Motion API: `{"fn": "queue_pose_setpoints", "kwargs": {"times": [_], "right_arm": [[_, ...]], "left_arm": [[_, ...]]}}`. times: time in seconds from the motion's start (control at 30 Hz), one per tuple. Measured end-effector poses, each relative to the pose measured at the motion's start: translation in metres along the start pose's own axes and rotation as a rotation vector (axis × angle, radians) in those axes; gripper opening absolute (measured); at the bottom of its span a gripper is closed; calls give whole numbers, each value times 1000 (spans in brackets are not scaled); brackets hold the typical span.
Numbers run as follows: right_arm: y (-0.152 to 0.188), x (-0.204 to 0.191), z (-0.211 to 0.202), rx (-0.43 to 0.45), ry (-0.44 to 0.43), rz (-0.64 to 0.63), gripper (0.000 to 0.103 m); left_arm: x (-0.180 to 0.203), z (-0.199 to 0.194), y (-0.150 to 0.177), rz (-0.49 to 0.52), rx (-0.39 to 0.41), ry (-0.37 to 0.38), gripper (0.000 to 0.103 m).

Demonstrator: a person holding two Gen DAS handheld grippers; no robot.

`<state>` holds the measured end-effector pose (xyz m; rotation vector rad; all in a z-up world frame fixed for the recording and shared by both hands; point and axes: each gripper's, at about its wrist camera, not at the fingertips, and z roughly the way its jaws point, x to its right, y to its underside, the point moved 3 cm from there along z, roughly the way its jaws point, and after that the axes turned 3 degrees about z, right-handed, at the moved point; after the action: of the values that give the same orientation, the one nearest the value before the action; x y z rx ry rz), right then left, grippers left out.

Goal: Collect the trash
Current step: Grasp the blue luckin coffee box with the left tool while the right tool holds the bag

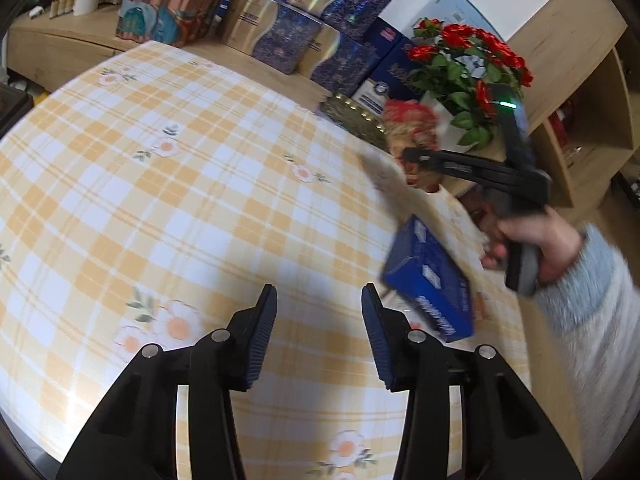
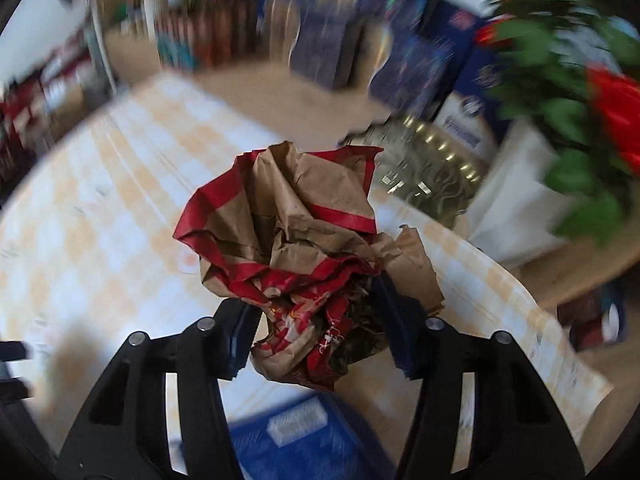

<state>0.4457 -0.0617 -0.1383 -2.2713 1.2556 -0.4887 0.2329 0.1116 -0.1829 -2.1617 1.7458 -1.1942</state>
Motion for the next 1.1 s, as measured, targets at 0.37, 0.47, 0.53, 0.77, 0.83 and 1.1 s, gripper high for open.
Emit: {"fn": "queue_pose_setpoints", "kwargs": {"times": [0.37,0.47,0.53,0.77,0.83,1.1], "right_arm": [[135,42,-51,-79,210,88,56],[147,39,-49,-58,232,79,56],[146,36,-49,-52,234,72,56],[151,43,-46,-41,210,125,57],[154,45,-47,-38,201,147,57],[160,54,-48,-26,160,223,59]], "left_arm": [[62,45,10,-28,-100,143,42],[72,67,13,-98,-140,190,42],[76,78,13,-143,-155,224,42],[75,109,13,-272,-168,260,42],[70,116,15,-303,-174,255,42],[65,140,20,-395,-177,329,42]]}}
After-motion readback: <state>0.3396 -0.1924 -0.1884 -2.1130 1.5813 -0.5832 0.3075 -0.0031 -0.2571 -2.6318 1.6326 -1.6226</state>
